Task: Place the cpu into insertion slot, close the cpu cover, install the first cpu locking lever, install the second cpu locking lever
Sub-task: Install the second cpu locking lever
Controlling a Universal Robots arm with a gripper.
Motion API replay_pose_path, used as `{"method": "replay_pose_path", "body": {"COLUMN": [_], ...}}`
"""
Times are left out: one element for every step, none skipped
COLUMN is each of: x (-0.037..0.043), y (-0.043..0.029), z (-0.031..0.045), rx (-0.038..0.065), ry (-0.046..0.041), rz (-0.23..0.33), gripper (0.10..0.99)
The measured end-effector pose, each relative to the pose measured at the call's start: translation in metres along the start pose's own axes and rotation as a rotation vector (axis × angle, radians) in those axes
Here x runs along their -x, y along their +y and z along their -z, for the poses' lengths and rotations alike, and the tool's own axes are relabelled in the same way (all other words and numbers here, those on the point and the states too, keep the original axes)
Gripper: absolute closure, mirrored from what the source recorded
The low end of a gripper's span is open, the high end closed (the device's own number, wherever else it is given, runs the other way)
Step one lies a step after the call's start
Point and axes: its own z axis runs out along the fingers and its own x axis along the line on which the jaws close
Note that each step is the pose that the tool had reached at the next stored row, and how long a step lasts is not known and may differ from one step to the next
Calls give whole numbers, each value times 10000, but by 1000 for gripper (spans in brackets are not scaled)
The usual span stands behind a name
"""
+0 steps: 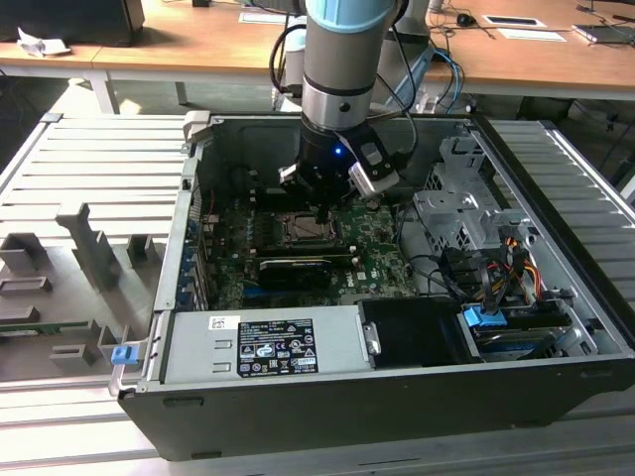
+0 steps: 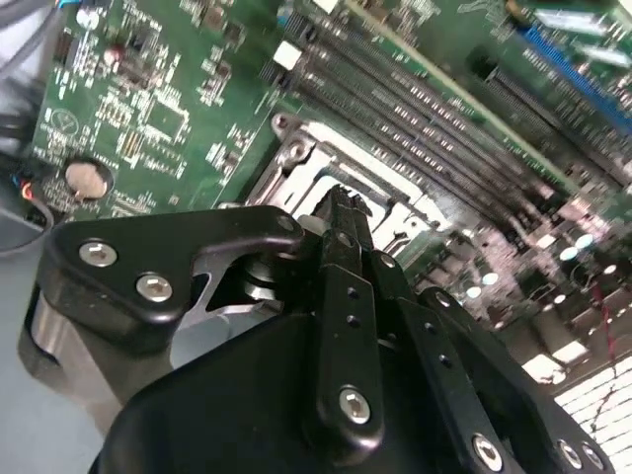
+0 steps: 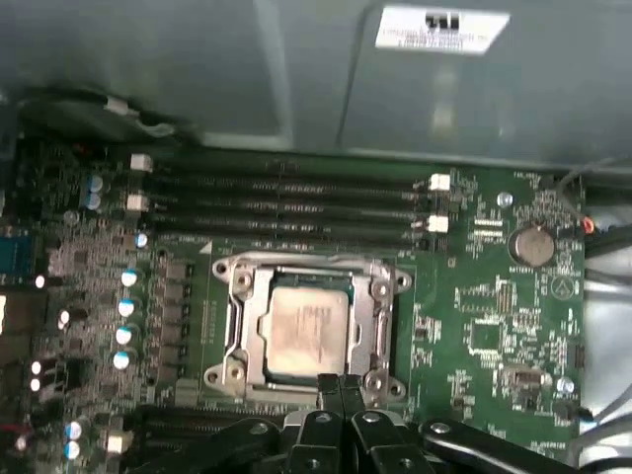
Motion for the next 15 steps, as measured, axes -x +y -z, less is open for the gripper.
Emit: {"method": "replay_pose_path", "body": {"x": [-2, -4, -6, -8, -10, -13, -17, -40, -99, -156, -167, -180, -195, -210, -213], "y": [-34, -52, -84, -103, -138, -180, -213, -237, -235, -237, -253, -266, -273, -274, -276], "z": [0, -1, -1, -1, 1, 4, 6, 5, 0, -5, -10, -13, -17, -22, -23], "rx": [165, 300, 397, 436, 483, 516, 552, 673, 796, 853, 856, 859, 874, 888, 891], "ry": [-11, -21, -28, -30, -34, -36, -38, -47, -55, -59, -59, -60, -61, -64, -65], "rz": [-1, -4, -7, -9, -9, -8, -9, -11, -9, -9, -10, -15, -17, -24, -34], "gripper": [980, 980, 980, 980, 980, 980, 980, 980, 980, 980, 980, 980, 980, 980, 980]}}
